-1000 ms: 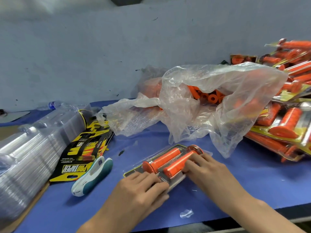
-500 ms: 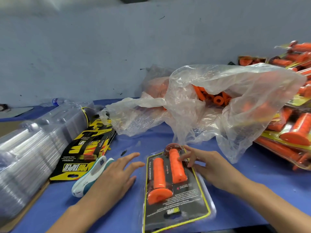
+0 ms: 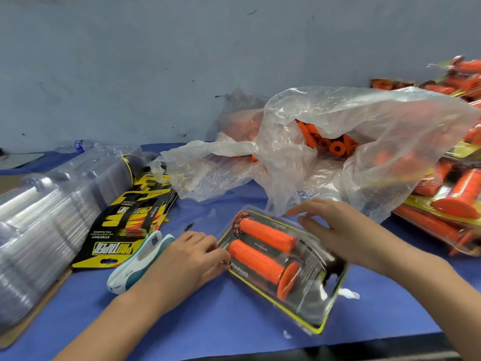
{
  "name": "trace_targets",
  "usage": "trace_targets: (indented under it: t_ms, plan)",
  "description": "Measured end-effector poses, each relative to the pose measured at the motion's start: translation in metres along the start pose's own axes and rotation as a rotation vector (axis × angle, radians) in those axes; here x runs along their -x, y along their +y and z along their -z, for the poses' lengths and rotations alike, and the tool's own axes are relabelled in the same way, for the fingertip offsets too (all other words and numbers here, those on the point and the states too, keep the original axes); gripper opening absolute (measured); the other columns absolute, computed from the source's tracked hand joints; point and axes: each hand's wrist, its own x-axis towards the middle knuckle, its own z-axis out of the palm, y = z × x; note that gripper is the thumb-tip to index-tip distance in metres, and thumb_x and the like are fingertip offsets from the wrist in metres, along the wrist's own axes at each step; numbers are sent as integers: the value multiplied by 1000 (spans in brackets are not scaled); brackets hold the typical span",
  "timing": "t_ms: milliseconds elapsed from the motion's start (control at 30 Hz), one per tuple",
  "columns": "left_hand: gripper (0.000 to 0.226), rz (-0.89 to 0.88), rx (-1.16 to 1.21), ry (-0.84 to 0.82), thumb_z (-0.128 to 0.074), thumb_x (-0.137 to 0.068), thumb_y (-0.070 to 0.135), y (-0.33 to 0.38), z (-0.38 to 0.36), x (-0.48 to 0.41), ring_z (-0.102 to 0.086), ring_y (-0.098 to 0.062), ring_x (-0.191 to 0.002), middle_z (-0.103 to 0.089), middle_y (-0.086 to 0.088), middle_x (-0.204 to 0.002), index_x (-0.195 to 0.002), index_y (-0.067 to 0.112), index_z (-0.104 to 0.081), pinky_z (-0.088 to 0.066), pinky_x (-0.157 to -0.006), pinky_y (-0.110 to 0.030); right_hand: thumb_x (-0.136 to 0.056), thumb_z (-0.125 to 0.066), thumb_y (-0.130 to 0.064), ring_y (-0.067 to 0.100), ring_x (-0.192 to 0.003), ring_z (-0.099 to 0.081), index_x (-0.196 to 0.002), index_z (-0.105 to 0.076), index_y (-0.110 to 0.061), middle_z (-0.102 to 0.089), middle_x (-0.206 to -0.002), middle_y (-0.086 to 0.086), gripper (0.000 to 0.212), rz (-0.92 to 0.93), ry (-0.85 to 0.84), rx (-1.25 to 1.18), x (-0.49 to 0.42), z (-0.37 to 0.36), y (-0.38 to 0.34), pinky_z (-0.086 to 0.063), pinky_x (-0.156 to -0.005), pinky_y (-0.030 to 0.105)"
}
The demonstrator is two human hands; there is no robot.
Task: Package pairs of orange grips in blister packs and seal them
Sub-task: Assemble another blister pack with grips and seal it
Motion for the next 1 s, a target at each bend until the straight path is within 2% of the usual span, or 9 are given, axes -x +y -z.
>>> trace_targets:
  t_ms: [133,200,333,433,533,667,800,900,1000]
  plan:
    - [32,22,14,28,-46,-94,50,14,3,0,-58,-16,-69,-59,8,-78,-87,27,-68,-49,-63,-30,-90,-38,-65,5,-113,-50,-118,-61,-43,-56,-119,-24,41,118,-56,193,32,-11,-35,-40,-98,26]
    - [37,50,55,8,-44,-93,56,19,3,0,-59,-14,-74,-62,9,-85,-93,28,-68,-45,-67,-27,-79,-47,-72,16,-107,-57,-112,-64,-42,-60,-116,-16,48,207,-21,400,46,-27,-39,-50,-90,37]
    - [34,-11,2,-27,-48,-90,48,24,3,-1,-59,-15,-80,-62,6,-93,-104,26,-69,-41,-73,-26,-61,-80,-49,25,-95,-64,-96,-71,-32,-66,-112,-3,40,254,39,612,45,-48,-26,-55,-78,41]
    - [24,-49,-49,47,-50,-90,24,28,3,-7,-60,-20,-73,-63,2,-87,-100,23,-72,-48,-64,-31,-64,-78,-20,26,-92,-63,-89,-68,-26,-65,-109,0,27,255,158,665,41,-52,-17,-53,-79,41]
    - [24,-53,-16,123,-49,-93,22,33,5,-13,-59,-20,-70,-63,1,-84,-96,20,-73,-49,-60,-33,-63,-67,-6,27,-84,-60,-87,-64,-23,-62,-99,2,29,280,251,697,39,-62,-19,-50,-73,39]
    - [24,-48,44,140,-50,-98,27,49,0,-16,-57,-19,-72,-62,2,-85,-92,19,-72,-48,-62,-33,-81,-39,-7,22,-68,-55,-82,-62,-23,-56,-80,-1,28,366,327,702,32,-80,-34,-48,-65,34]
    - [24,-13,91,140,-51,-100,30,51,-6,-13,-58,-19,-74,-61,2,-86,-91,17,-70,-49,-65,-31,-84,-46,-8,20,-64,-53,-78,-62,-23,-56,-76,-2,23,407,364,701,29,-88,-32,-46,-58,32]
    - [22,-58,46,141,-54,-99,34,44,-7,-9,-54,-18,-69,-57,3,-80,-90,19,-69,-47,-58,-31,-86,-59,-11,20,-66,-53,-81,-65,-23,-55,-78,-2,14,438,374,694,31,-90,-23,-46,-60,32]
    - [26,-78,2,155,-52,-99,34,37,-4,-7,-53,-16,-68,-56,3,-78,-87,19,-69,-43,-59,-28,-89,-58,-10,20,-68,-52,-84,-67,-21,-54,-79,-1,15,477,397,694,34,-88,-18,-47,-64,32]
